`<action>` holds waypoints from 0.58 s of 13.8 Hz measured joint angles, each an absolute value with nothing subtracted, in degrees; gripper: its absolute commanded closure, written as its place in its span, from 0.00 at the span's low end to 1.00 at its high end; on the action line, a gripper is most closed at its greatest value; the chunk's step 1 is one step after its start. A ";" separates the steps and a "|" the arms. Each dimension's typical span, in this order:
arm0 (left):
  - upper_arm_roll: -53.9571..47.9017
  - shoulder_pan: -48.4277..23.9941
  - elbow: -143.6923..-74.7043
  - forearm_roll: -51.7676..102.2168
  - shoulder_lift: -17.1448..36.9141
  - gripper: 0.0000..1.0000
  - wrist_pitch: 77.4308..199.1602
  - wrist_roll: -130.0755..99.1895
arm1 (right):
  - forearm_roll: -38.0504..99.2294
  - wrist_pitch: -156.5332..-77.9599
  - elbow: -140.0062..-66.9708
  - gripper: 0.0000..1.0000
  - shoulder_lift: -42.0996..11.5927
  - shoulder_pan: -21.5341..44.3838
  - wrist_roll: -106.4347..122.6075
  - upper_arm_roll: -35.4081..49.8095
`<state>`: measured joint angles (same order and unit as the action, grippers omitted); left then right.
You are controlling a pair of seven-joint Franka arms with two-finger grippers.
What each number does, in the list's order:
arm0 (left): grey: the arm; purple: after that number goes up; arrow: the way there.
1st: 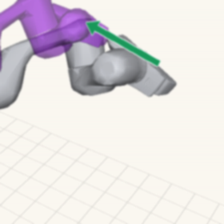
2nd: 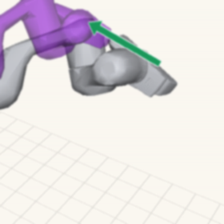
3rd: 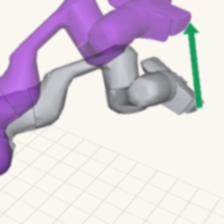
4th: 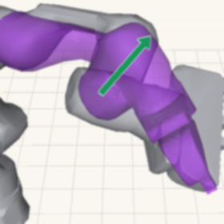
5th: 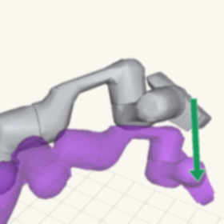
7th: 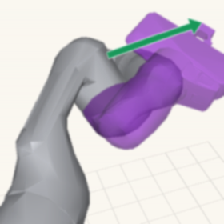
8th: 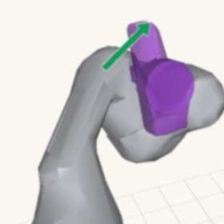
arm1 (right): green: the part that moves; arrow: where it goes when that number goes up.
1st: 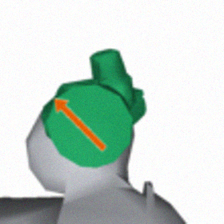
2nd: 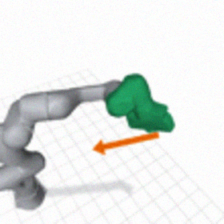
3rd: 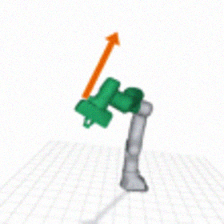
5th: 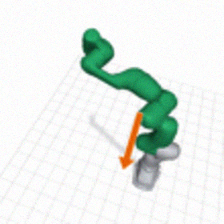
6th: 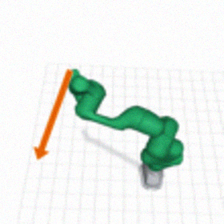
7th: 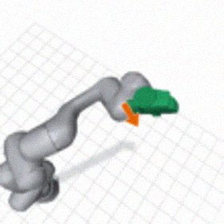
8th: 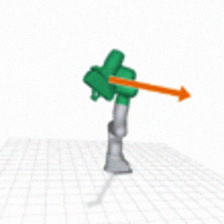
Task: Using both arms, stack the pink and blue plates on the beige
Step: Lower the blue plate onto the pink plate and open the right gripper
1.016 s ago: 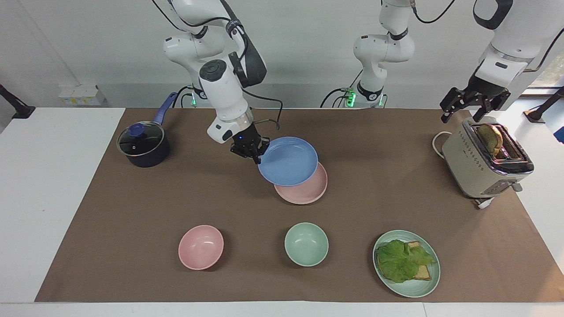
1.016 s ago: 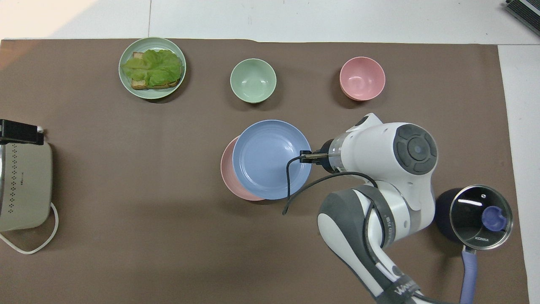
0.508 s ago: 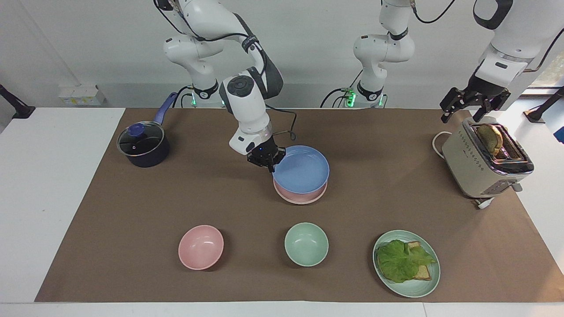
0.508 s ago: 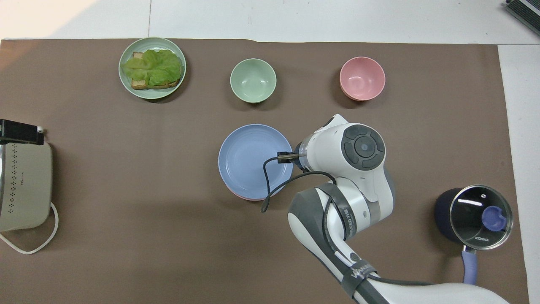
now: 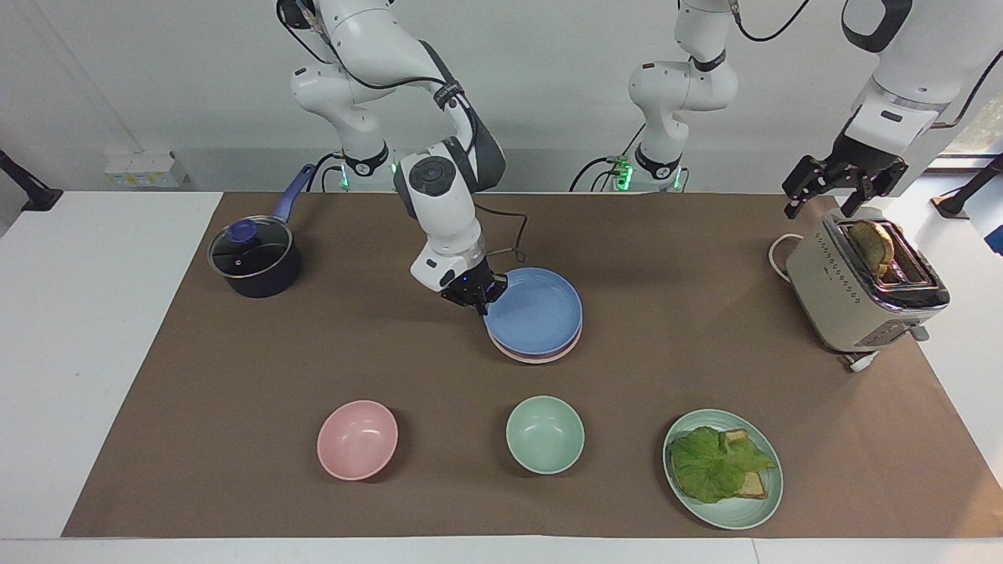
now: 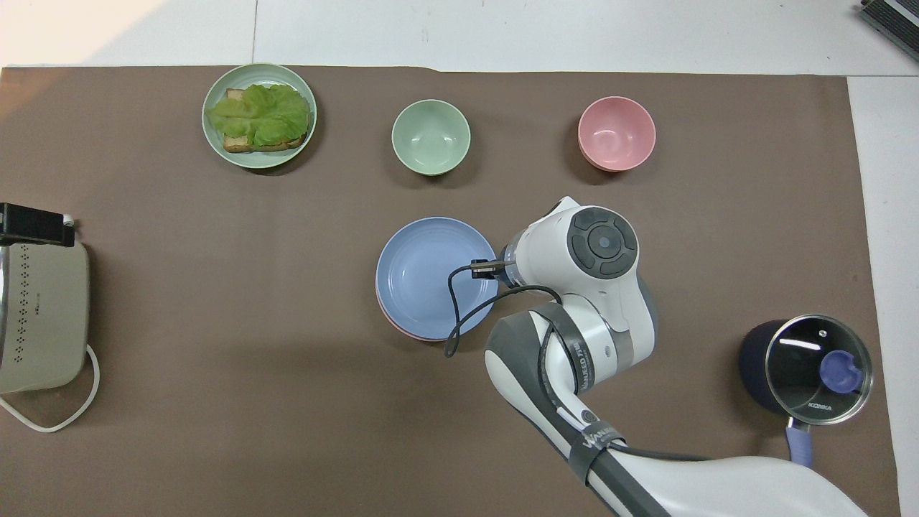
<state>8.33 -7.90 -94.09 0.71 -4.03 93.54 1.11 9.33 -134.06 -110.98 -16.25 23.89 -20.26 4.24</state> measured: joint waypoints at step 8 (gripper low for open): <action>8.33 -7.90 -94.09 0.71 -4.03 0.00 93.54 1.11 | 9.26 -137.14 -111.00 0.14 -16.67 24.23 -20.34 4.19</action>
